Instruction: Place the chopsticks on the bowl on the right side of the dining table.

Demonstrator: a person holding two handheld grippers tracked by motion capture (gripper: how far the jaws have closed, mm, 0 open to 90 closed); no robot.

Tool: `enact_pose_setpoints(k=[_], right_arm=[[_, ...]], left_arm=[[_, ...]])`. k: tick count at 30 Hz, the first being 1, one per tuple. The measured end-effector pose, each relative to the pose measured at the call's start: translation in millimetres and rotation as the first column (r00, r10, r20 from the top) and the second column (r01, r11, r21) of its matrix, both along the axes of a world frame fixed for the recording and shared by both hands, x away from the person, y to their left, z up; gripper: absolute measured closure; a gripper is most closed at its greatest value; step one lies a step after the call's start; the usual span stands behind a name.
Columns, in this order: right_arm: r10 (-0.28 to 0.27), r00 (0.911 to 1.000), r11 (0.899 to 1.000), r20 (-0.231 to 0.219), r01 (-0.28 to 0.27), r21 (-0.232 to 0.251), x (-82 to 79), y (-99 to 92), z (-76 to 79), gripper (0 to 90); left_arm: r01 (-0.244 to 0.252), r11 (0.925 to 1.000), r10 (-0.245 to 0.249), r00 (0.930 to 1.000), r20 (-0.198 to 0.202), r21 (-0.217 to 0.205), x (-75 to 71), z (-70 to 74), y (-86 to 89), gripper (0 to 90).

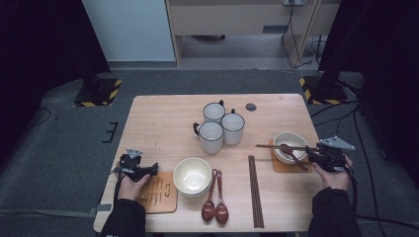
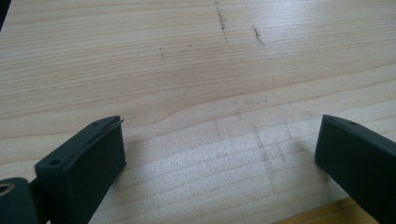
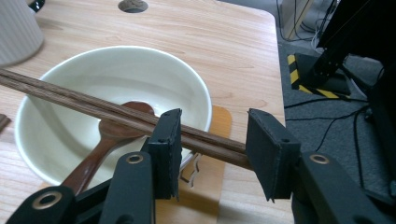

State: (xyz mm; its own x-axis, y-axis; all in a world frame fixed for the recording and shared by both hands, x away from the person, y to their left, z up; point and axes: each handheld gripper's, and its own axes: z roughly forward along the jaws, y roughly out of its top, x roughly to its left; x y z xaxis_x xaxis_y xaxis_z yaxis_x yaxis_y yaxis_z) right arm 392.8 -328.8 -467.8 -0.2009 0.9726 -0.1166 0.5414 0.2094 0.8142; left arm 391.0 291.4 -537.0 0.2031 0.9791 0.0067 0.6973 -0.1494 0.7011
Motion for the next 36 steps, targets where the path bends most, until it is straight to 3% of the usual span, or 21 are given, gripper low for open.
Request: enact_pose_setpoints(k=[17,30,36], right_arm=[[-0.021,0.9997,0.999,0.012,0.021,-0.047,1.7,-4.9,-3.9,51.3],[-0.015,0.9999,0.999,0.007,0.015,-0.046,3.7,-4.7,-4.8,50.3],[0.011,0.9997,1.0,0.021,-0.011,-0.008,2.9,-2.2,-0.5,48.3]], left_arm=[[0.0,1.0,0.0,1.0,0.0,0.0,0.0,0.0,0.0,0.7],[0.0,1.0,0.0,1.0,0.0,0.0,0.0,0.0,0.0,0.7],[0.0,1.0,0.0,1.0,0.0,0.0,0.0,0.0,0.0,0.7]])
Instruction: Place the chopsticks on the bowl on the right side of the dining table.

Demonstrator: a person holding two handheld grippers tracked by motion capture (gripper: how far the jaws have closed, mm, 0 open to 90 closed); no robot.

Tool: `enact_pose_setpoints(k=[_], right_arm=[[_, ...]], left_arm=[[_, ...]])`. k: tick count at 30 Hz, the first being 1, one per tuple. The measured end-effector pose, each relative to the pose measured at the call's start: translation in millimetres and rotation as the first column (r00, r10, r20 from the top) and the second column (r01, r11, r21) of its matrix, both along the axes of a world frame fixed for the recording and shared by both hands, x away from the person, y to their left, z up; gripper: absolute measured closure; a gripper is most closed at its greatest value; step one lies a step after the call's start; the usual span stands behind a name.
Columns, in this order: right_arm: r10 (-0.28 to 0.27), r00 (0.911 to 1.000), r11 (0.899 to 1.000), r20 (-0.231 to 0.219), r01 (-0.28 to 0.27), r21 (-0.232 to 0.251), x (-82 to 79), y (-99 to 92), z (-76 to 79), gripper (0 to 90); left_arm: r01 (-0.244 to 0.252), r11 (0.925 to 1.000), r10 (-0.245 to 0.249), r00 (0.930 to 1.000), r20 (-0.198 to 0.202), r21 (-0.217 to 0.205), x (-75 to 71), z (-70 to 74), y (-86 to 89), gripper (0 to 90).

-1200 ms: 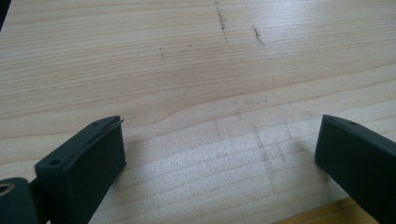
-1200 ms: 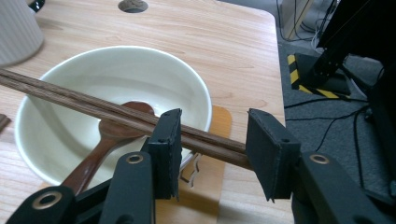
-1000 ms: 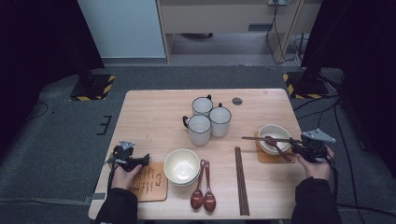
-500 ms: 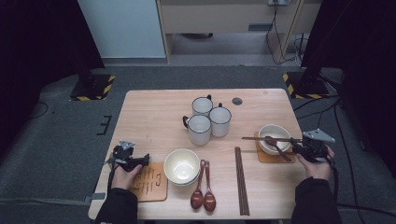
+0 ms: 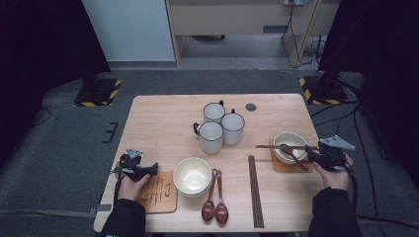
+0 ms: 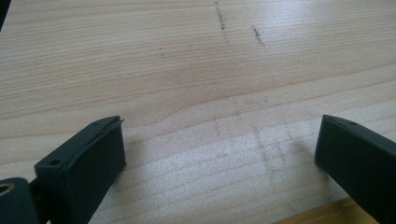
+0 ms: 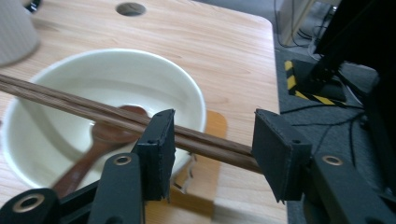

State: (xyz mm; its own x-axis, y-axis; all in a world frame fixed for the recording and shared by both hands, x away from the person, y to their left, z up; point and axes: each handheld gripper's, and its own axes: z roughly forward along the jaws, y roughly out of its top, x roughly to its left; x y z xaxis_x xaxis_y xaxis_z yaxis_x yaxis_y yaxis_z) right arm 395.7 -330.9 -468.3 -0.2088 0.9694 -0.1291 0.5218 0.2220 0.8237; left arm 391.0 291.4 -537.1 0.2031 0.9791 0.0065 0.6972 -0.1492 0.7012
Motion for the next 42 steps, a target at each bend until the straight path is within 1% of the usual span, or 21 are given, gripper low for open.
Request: enact_pose_setpoints(k=[4,7,9,10,12,15,21,25,27,30,37,42], right_arm=[[0.039,0.9992,0.999,-0.001,-0.039,0.032,0.9,4.6,3.7,45.6],[0.068,0.9977,0.997,0.001,-0.068,0.04,3.3,9.5,6.8,44.1],[0.074,0.9973,0.996,-0.003,-0.074,0.045,3.9,10.8,7.6,43.6],[0.094,0.9955,0.995,-0.009,-0.094,0.046,7.0,14.1,9.5,42.3],[0.098,0.9952,0.994,-0.007,-0.097,0.049,8.0,15.4,9.9,41.8],[0.131,0.9912,0.99,-0.021,-0.129,0.06,15.7,22.6,11.9,38.3],[0.16,0.9863,0.985,-0.04,-0.157,0.068,25.3,30.5,9.5,34.9],[0.174,0.9837,0.983,-0.046,-0.17,0.073,29.1,33.8,7.4,33.6],[0.174,0.983,0.983,-0.057,-0.17,0.072,30.2,34.4,5.9,32.0],[0.176,0.9825,0.982,-0.061,-0.171,0.076,30.1,33.8,4.5,31.1],[0.171,0.9825,0.983,-0.074,-0.165,0.076,30.6,32.5,0.9,29.4],[0.169,0.983,0.984,-0.073,-0.164,0.072,30.6,32.4,-0.2,29.1]], left_arm=[[0.0,1.0,0.0,1.0,0.0,0.0,0.0,0.0,0.0,0.7],[0.0,1.0,0.0,1.0,0.0,0.0,0.0,0.0,0.0,0.7],[0.0,1.0,0.0,1.0,0.0,0.0,0.0,0.0,0.0,0.7],[0.0,1.0,0.0,1.0,0.0,0.0,0.0,0.0,0.0,0.7],[0.0,1.0,0.0,1.0,0.0,0.0,0.0,0.0,0.0,0.7],[0.0,1.0,0.0,1.0,0.0,0.0,0.0,0.0,0.0,0.6],[0.0,1.0,0.0,1.0,0.0,0.0,0.0,0.0,0.0,0.7],[0.0,1.0,0.0,1.0,0.0,0.0,0.0,0.0,0.0,0.7],[0.0,1.0,0.0,1.0,0.0,0.0,0.0,0.0,0.0,0.7],[0.0,1.0,0.0,1.0,0.0,0.0,0.0,0.0,0.0,0.7],[0.0,1.0,0.0,1.0,0.0,0.0,0.0,0.0,0.0,0.7],[0.0,1.0,0.0,1.0,0.0,0.0,0.0,0.0,0.0,0.7]])
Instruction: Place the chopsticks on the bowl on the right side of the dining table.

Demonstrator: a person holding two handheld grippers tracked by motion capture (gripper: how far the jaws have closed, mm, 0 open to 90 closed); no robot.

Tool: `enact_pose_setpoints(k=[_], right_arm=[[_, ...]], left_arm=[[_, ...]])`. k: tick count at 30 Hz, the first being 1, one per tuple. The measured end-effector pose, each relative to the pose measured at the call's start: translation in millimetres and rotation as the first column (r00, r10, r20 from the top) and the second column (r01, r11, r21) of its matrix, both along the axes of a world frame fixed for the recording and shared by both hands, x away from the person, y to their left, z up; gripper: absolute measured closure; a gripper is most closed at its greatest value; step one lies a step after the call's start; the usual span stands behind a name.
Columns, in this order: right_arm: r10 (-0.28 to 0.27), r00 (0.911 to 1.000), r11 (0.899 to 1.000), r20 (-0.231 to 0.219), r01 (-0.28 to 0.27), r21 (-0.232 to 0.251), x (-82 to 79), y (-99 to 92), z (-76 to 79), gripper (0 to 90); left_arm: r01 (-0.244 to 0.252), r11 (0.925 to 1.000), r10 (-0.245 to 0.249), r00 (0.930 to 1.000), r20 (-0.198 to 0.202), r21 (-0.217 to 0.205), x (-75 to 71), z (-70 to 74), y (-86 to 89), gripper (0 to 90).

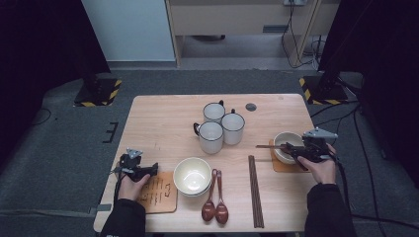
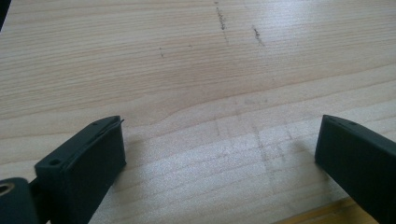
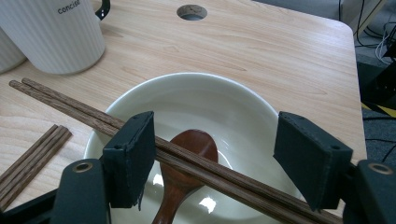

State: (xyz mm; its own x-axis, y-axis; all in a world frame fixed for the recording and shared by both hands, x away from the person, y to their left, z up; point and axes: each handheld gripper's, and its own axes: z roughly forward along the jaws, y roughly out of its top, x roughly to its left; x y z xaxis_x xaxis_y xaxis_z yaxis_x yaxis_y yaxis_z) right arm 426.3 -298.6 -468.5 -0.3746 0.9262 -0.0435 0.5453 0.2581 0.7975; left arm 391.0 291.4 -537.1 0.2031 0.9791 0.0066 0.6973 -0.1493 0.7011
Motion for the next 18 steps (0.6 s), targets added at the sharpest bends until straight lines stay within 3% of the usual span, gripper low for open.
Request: enact_pose_setpoints(k=[18], right_arm=[[0.019,0.9998,1.0,0.005,-0.019,-0.002,-0.5,-3.2,-0.6,29.4]], left_arm=[[0.0,1.0,0.0,1.0,0.0,0.0,0.0,0.0,0.0,0.7]])
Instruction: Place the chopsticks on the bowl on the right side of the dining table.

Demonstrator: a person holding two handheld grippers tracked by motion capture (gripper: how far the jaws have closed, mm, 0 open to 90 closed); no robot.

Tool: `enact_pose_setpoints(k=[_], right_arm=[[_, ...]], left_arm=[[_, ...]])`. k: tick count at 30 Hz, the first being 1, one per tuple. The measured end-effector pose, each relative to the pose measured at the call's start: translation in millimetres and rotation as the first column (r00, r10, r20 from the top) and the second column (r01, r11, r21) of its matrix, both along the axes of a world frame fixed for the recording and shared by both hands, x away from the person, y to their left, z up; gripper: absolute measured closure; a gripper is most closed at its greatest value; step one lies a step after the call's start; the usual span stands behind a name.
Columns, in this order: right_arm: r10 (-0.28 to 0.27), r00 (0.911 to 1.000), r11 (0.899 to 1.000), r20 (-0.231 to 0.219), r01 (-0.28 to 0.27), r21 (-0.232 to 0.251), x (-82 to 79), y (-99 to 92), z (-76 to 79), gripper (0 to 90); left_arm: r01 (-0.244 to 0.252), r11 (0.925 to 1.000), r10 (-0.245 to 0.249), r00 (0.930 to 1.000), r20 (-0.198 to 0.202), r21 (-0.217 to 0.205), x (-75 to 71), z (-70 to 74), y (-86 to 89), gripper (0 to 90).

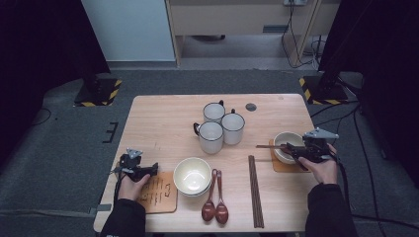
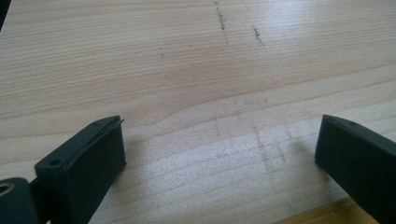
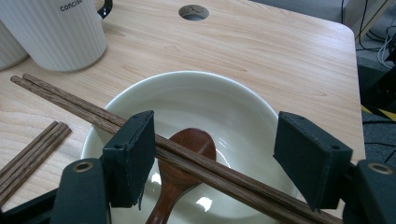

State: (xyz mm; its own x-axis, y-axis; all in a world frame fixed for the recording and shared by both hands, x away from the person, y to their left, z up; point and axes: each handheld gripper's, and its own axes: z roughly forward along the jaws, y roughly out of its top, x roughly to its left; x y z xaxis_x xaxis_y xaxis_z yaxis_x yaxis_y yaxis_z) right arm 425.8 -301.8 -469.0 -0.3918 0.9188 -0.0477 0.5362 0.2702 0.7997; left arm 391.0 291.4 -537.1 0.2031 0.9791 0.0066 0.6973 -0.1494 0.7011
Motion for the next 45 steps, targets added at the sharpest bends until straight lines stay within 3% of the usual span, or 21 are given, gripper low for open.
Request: enact_pose_setpoints(k=[6,11,45], right_arm=[[0.004,1.0,1.0,0.0,-0.004,-0.004,0.0,-1.0,0.3,30.0],[0.013,0.9999,1.0,0.0,-0.013,0.021,-0.2,1.3,1.9,29.0],[0.013,0.9999,1.0,-0.004,-0.013,0.015,1.1,0.6,0.1,32.1]], left_arm=[[0.0,1.0,0.0,1.0,0.0,0.0,0.0,0.0,0.0,0.7],[0.0,1.0,0.0,1.0,0.0,0.0,0.0,0.0,0.0,0.7],[0.0,1.0,0.0,1.0,0.0,0.0,0.0,0.0,0.0,0.7]])
